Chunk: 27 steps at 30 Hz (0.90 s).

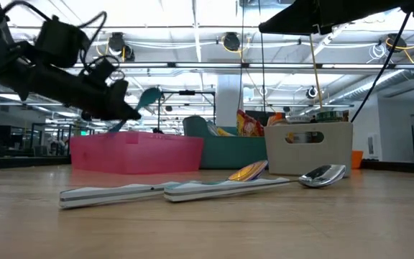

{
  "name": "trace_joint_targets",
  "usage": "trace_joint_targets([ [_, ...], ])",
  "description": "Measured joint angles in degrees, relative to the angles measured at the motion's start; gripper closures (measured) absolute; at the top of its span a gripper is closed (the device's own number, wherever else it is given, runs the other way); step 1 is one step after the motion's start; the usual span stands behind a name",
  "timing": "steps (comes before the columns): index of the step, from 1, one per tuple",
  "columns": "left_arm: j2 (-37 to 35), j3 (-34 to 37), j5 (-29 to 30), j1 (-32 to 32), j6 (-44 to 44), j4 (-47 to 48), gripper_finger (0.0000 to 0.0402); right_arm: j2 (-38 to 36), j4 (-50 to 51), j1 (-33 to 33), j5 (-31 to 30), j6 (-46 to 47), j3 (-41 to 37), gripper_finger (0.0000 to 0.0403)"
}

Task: Pick & Place Food Item
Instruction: Put the blue spoon into the red bin, then put the silver spoon into the red bin

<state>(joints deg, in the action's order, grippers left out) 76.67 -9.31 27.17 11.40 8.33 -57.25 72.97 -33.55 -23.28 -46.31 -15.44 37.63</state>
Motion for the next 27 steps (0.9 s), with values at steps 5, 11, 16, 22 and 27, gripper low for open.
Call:
trace_joint_targets([
  [5, 0.0, -0.9, 0.9, 5.3, -0.3, 8.3, 0.0382, 0.0, 0.3, 0.3, 0.0, 0.0, 0.0, 0.0330],
  [11, 0.0, -1.0, 6.0, 7.1, 3.0, 13.8, 0.0366, 0.0, 0.7, 0.4, 0.0, 1.2, 0.0, 0.0330],
  [16, 0.0, -1.0, 6.6, 6.9, 4.2, 13.8, 0.0340, 0.0, 0.9, 0.4, 0.0, 1.3, 0.0, 0.0330],
  [22, 0.0, -1.0, 9.4, 6.0, 4.0, 13.8, 0.0269, 0.0, 0.9, 0.4, 0.0, 1.3, 0.0, 0.0330],
  [27, 0.0, -1.0, 8.8, 5.4, 1.9, 13.8, 0.0211, 0.0, 0.9, 0.4, 0.0, 1.3, 0.0, 0.0330],
])
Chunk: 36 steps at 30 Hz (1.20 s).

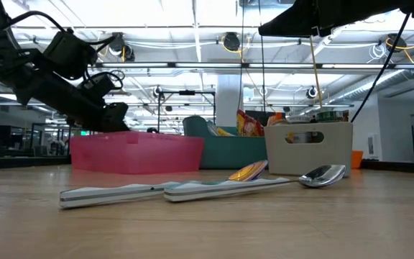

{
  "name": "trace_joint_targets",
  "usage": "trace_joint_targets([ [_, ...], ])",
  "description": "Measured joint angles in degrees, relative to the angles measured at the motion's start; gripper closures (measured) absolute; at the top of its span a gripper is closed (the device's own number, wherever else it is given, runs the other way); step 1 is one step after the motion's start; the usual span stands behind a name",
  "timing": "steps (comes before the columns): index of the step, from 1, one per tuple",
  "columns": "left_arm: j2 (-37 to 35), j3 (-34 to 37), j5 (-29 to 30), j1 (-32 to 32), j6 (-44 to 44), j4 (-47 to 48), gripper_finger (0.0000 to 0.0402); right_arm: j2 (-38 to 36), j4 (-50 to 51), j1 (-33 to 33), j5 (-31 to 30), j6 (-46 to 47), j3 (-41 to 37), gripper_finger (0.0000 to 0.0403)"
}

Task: Pick & Place Food Item
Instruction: Put the silver spoon into the red bin

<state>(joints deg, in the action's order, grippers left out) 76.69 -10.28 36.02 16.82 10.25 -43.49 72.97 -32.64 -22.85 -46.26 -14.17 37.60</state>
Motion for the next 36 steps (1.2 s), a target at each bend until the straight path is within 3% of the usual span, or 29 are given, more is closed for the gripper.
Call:
trace_joint_targets([
  [5, 0.0, 0.0, 0.3, -1.3, -1.1, -1.0, 0.0182, 0.0, 0.7, 0.0, 0.0, 0.0, 0.0, 0.0330],
  [11, 0.0, 0.0, -0.4, -4.7, -1.1, -6.5, 0.0179, 0.0, 1.4, -0.1, 0.2, 3.2, 0.0, 0.0330],
  [16, 0.0, -0.1, -0.4, -8.8, -2.3, -11.5, 0.0178, 0.0, 1.9, -0.8, 9.2, 8.2, 0.1, 0.0310],
  [20, 0.0, -0.1, -0.5, -11.2, -2.0, -12.2, 0.0178, 0.0, 8.2, -1.4, 19.0, 16.6, 2.6, 0.0266],
  [26, 0.0, -0.1, -0.6, -12.6, 2.3, -9.8, 0.0178, 1.1, 20.5, -1.6, 39.3, 34.5, 2.8, 0.0196],
  [30, 0.0, -0.2, -0.6, -12.7, 4.5, -7.0, 0.0178, 1.8, 25.4, -4.0, 39.8, 50.1, -0.6, 0.0177],
  [36, 0.0, -0.2, -0.6, -12.7, 6.9, -5.6, 0.0178, 1.8, 25.3, -4.3, 37.3, 64.7, -6.8, 0.0181],
])
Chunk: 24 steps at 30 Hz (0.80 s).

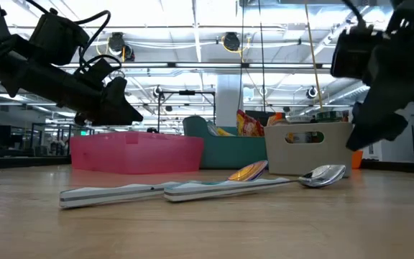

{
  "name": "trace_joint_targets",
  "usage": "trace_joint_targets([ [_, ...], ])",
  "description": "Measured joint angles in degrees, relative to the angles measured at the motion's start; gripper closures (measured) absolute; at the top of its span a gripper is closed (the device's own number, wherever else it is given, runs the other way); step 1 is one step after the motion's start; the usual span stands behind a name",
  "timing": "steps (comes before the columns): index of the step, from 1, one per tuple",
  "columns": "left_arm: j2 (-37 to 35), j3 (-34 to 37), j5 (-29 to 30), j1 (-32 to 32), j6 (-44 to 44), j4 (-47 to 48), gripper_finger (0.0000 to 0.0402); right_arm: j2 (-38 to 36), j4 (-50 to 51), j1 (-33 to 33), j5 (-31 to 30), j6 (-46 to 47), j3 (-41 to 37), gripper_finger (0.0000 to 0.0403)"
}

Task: Pick & Place Food Item
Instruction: Put the silver spoon into the red bin

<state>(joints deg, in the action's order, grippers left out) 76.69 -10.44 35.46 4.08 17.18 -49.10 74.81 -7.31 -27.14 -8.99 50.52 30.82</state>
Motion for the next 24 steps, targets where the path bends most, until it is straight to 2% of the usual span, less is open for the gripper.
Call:
trace_joint_targets([
  [8, 0.0, 0.0, 0.0, 0.0, 0.1, 0.0, 0.0179, 1.3, -0.5, 2.6, 0.0, 3.0, -1.6, 0.0192],
  [19, 0.0, 0.0, 0.0, 0.0, 1.2, 0.1, 0.0179, 11.1, -11.0, 4.3, 3.2, 4.4, -1.6, 0.0193],
  [24, 0.0, 0.0, -0.5, 0.0, 1.4, 0.9, 0.0178, 12.6, -13.3, 4.8, 2.6, 5.5, -1.5, 0.0193],
])
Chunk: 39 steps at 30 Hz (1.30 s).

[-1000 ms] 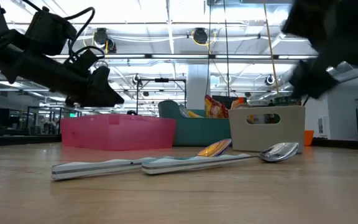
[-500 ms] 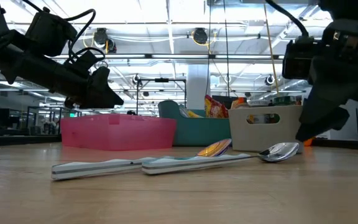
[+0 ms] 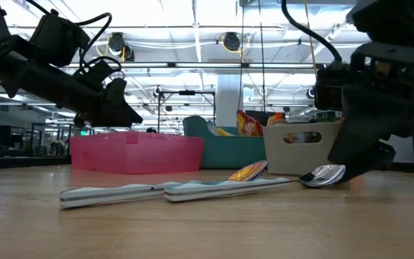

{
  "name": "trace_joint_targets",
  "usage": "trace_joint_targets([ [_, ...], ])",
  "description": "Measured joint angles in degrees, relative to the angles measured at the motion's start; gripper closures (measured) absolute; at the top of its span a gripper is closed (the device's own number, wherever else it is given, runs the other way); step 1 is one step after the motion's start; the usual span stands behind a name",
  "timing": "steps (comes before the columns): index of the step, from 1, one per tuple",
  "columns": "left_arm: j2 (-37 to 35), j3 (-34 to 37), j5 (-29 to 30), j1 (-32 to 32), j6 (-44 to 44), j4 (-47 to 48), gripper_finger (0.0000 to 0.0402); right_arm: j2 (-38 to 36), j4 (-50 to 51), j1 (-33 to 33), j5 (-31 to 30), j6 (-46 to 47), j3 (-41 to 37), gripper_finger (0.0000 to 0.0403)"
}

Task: Pick & Place Food Item
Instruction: Put the silver spoon into the red bin

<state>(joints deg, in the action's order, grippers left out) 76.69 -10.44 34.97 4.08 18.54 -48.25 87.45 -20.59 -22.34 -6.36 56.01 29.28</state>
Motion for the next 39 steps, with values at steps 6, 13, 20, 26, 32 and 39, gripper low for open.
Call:
trace_joint_targets([
  [6, 0.0, 0.0, -0.1, 0.0, 0.0, 0.6, 0.0179, 0.0, -1.1, 0.2, -1.1, 0.9, 0.0, 0.0218],
  [13, 0.0, 0.0, -0.2, 0.0, 0.0, 0.6, 0.0179, 0.1, -1.0, 0.2, -0.8, -0.9, 0.0, 0.0315],
  [20, 0.0, 0.0, -0.2, 0.0, 0.0, 0.6, 0.0179, 0.0, -2.2, 0.2, -0.8, -6.1, 0.0, 0.0397],
  [26, 0.0, 0.0, -0.2, 0.0, 0.0, 0.6, 0.0178, -4.3, -2.9, -0.3, -1.1, -11.2, 0.0, 0.0401],
  [32, 0.0, 0.0, -1.4, 0.0, 2.9, 0.1, 0.0178, -13.1, -3.1, -4.0, -6.2, -17.5, 0.0, 0.0401],
  [39, 0.0, -0.5, -11.3, 0.0, 6.2, -8.1, 0.0178, -23.9, 1.6, -6.0, -13.8, -26.9, 1.4, 0.0402],
])
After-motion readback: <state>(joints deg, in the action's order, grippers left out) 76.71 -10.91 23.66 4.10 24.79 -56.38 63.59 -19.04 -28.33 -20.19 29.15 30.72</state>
